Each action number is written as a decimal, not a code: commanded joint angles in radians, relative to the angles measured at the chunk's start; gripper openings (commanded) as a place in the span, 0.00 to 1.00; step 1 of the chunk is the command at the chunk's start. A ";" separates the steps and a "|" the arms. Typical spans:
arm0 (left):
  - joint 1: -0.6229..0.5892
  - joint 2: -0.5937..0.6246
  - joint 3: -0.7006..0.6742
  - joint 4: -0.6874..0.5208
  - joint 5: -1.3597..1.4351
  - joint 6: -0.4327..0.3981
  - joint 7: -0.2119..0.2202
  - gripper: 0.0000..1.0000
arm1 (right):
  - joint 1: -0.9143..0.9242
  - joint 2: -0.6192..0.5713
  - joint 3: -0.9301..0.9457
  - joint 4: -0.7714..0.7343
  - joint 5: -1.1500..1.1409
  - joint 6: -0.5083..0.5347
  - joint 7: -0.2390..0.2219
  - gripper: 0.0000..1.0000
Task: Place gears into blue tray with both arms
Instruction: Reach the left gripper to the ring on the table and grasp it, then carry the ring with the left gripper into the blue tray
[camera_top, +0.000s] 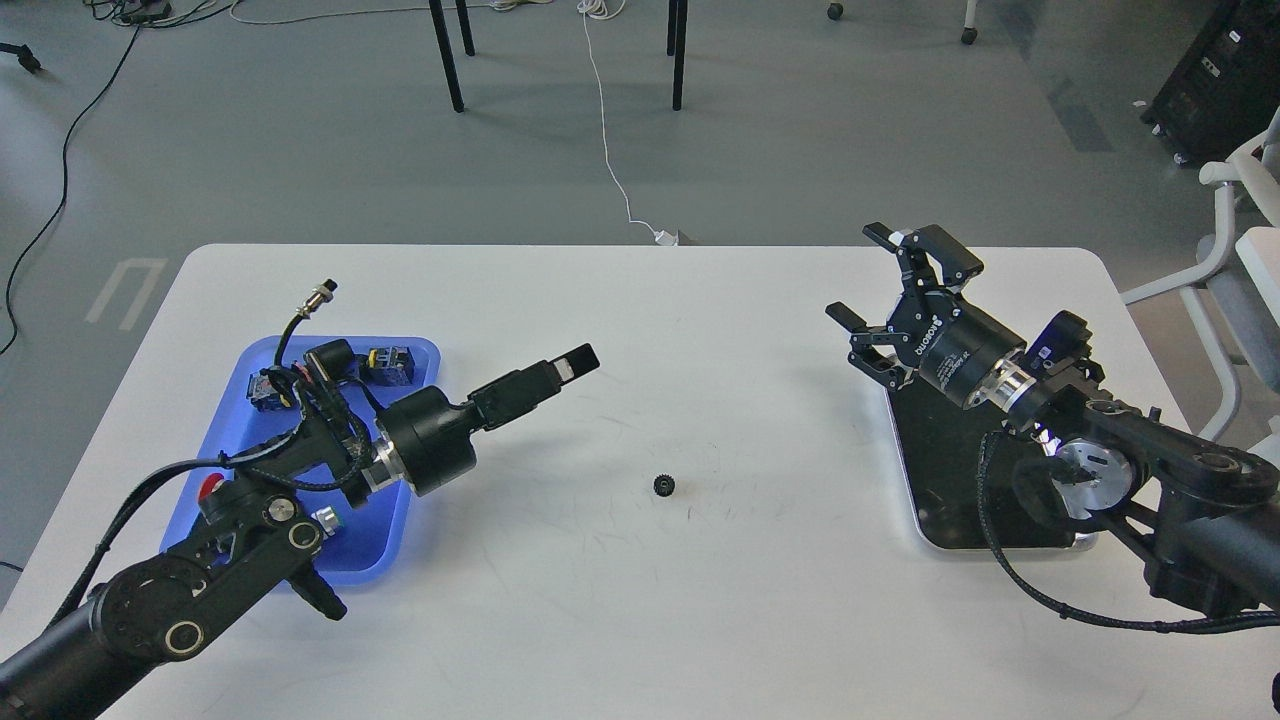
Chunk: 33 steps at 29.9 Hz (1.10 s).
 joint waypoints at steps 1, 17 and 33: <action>-0.171 0.001 0.154 0.011 0.538 0.005 0.000 0.98 | -0.024 -0.031 -0.001 0.008 0.181 0.000 0.000 0.99; -0.614 -0.142 0.672 0.224 0.674 0.012 0.000 0.96 | -0.077 -0.095 0.001 0.014 0.234 0.000 0.000 0.99; -0.671 -0.268 0.829 0.421 0.674 0.011 0.000 0.73 | -0.089 -0.135 0.001 0.029 0.234 0.000 0.000 0.99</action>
